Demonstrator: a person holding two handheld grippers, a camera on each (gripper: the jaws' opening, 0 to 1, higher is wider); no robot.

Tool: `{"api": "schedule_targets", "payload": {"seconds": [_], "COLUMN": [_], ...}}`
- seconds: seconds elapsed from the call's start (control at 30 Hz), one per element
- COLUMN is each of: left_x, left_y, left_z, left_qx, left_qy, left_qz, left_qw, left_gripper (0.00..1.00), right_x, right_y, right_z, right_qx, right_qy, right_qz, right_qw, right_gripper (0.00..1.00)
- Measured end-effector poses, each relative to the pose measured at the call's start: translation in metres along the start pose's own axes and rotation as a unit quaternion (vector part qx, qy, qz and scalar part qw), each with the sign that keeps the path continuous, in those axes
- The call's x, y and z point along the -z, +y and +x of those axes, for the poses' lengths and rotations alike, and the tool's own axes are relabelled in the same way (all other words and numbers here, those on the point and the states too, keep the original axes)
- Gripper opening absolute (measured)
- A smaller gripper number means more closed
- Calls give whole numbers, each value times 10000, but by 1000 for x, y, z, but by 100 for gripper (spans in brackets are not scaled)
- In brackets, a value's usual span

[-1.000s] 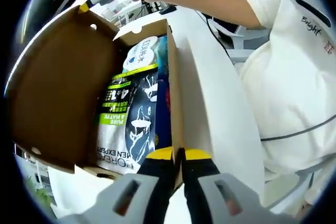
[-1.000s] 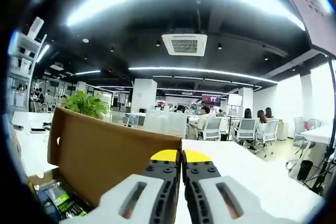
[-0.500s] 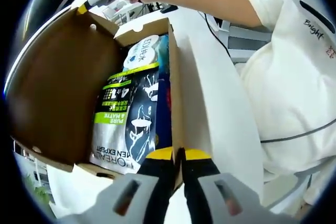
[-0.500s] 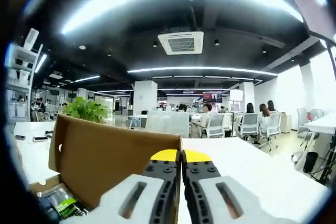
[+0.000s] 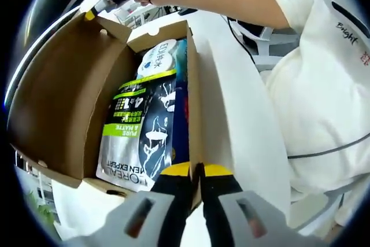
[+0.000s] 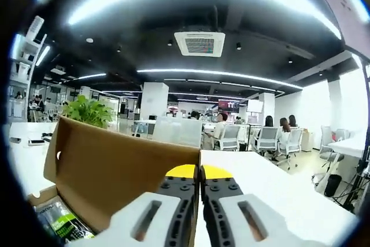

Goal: Operate the shoe box by opening the lid, removing the specified soft item, and placing it in the target area until the item is outside and the box remains undamaged.

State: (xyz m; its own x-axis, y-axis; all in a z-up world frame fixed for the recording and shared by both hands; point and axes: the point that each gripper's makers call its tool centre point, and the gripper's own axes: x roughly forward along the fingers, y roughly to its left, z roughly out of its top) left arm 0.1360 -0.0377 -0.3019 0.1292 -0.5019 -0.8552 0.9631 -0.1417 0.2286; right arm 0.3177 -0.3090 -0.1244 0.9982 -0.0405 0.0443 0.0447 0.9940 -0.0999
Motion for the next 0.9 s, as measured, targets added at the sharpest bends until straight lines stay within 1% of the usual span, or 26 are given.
{"api": "schedule_targets", "payload": {"seconds": [0.1, 0.43, 0.47, 0.5, 0.53, 0.57, 0.6, 0.63, 0.67, 0.7, 0.73, 0.77, 0.8, 0.83, 0.87, 0.9], "left_x": [0, 0, 0, -1, -1, 0, 4, 10, 10, 4, 3, 4, 7, 9, 8, 7], "left_y": [0, 0, 0, 0, -2, -2, 1, 0, -5, -4, -4, -3, 0, -2, -2, -2], "left_z": [0, 0, 1, 5, 14, 11, 13, 12, 9, 9, 9, 10, 11, 11, 10, 10], "left_qx": [-4, -25, -23, -11, 49, 19, -12, 21, 94, 143, 220, 228, 193, 200, 212, 209], "left_qy": [8, 8, -7, -88, -78, 68, 113, 327, 482, 403, 272, 253, 310, 299, 277, 285], "left_qz": [-7, -7, -10, -15, 40, 146, 405, 278, -12, 43, -118, -171, -154, -147, -125, -73], "left_qw": [10000, 10000, 10000, 10000, 9999, 9999, 9991, 9991, 9988, 9991, 9993, 9993, 9992, 9992, 9993, 9993], "left_gripper": [5, 5, 5, 5, 5, 5, 5, 5, 5, 5, 5, 4, 4, 4, 4, 4], "right_x": [2, 5, 6, 6, 7, 7, 7, 10, 13, 13, 15, 16, 22, 24, 25, 28], "right_y": [0, 1, 1, 1, 0, 0, 1, 5, 6, 7, 7, 6, 3, 2, 2, 3], "right_z": [3, 7, 7, 7, 8, 8, 9, 11, 14, 17, 20, 21, 26, 28, 30, 32], "right_qx": [-52, -5, -6, -5, 3, 10, 20, -33, -22, -59, -47, -49, -10, -10, -40, -67], "right_qy": [27, 70, 82, 87, 86, 83, 108, 227, 361, 336, 350, 363, 449, 479, 482, 556], "right_qz": [111, 74, 62, 44, 29, 21, 33, 56, -146, -199, -149, -168, -136, -142, -141, -122], "right_qw": [9999, 9999, 9999, 10000, 10000, 10000, 9999, 9997, 9992, 9992, 9993, 9992, 9989, 9988, 9987, 9984], "right_gripper": [0, 0, 0, 0, 0, 0, 0, 0, 0, 0, 0, 0, 0, 0, 0, 0]}}
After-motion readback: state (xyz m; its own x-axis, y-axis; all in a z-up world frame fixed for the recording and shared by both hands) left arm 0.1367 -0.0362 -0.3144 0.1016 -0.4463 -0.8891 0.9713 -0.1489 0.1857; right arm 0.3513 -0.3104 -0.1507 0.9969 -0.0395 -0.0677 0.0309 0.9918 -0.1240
